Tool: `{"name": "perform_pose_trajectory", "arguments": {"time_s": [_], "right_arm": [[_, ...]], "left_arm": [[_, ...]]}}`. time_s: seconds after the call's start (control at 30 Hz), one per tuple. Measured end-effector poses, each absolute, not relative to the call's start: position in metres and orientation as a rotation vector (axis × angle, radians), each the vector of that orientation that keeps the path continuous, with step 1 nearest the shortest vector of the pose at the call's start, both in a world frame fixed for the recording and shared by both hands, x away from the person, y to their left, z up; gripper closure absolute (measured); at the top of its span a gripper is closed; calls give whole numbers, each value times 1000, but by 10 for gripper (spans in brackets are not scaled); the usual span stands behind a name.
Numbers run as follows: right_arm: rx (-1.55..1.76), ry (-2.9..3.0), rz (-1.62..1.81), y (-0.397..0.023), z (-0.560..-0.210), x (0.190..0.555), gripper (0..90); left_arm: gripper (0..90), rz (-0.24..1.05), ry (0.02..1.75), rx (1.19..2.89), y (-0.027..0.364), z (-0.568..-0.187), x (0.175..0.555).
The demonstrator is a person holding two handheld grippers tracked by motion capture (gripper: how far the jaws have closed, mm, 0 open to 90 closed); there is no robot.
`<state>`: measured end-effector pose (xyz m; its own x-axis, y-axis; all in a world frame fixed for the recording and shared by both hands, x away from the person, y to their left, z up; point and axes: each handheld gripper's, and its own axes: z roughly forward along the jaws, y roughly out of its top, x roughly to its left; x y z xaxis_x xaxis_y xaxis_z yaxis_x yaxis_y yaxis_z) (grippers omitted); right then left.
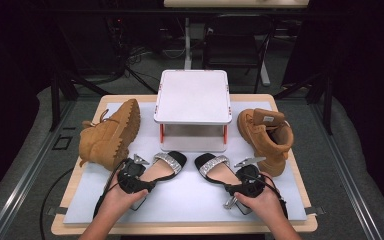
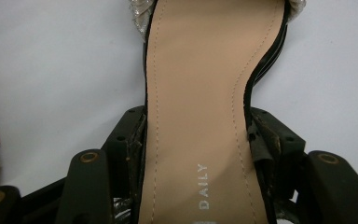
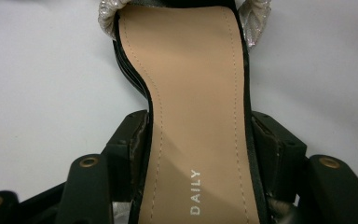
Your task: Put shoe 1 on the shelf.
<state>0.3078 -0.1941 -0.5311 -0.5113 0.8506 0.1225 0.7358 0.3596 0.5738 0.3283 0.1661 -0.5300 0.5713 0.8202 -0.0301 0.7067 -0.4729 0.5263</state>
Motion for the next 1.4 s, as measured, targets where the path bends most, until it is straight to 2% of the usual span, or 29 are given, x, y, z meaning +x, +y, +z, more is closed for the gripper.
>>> {"name": "perform_pose_trajectory", "arguments": {"time_s": [0.33,1.07,1.4], "right_arm": [[1440,2428,855,-193,-522,310,410],[1534,2320,820,-174,-522,356,410],[1578,2269,825,-166,-523,366,410]], "left_arm": [[424,324,1236,2287,164,-522,330],[424,396,1280,2279,132,-520,373],[423,428,1311,2263,125,-522,381]]}}
